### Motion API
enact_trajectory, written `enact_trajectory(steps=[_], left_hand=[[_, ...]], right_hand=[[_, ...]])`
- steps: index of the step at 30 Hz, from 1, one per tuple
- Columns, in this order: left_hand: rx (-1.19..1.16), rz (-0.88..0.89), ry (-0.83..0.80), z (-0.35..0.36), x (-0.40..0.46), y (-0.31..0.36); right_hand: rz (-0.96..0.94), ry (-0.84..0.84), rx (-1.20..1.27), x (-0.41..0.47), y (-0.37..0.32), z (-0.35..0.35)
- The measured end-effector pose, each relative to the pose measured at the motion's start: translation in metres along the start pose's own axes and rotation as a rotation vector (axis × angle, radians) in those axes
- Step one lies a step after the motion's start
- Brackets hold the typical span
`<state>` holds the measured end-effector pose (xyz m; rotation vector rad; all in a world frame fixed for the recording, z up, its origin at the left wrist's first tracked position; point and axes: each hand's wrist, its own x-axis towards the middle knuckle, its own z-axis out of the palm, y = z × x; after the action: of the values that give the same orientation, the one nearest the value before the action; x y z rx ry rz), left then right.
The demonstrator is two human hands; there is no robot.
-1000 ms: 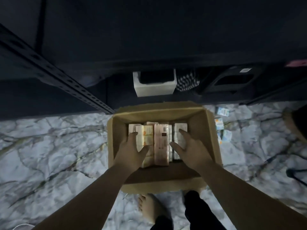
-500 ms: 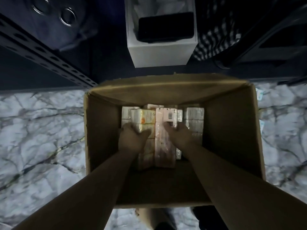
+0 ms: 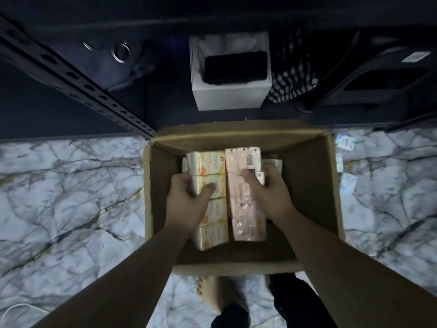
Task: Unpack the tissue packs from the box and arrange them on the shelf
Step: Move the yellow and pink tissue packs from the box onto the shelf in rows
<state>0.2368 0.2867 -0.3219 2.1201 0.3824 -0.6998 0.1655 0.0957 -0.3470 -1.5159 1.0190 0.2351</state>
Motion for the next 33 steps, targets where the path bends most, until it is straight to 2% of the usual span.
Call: enact_trajectory(steps=[5,11,17,23,33], left_hand=[[-0.045,0.097,-0.023,-0.046,-0.059,0.06],[-0.055,0.218,-0.03,-0.118,-0.137,0.14],[-0.118,0.353,-0.032,-0.194,-0.218,0.218],[-0.199,0.49,0.008,-0.246,-0.285,0.284],[-0.282,0.755,-0.021,-0.303,-0.357,0.412]], right_hand=[[-0.103,0.053,-0.021,-0.074,-0.062,-0.039],[-0.228,0.115,0.006,-0.172,-0.163,-0.082],[-0.357,0.151,-0.068,-0.266,-0.26,-0.119],[-0.472,0.227,0.038,-0.355,-0.338,-0.138],[-0.68,0.268,0.152,-0.428,-0.445,-0.191]])
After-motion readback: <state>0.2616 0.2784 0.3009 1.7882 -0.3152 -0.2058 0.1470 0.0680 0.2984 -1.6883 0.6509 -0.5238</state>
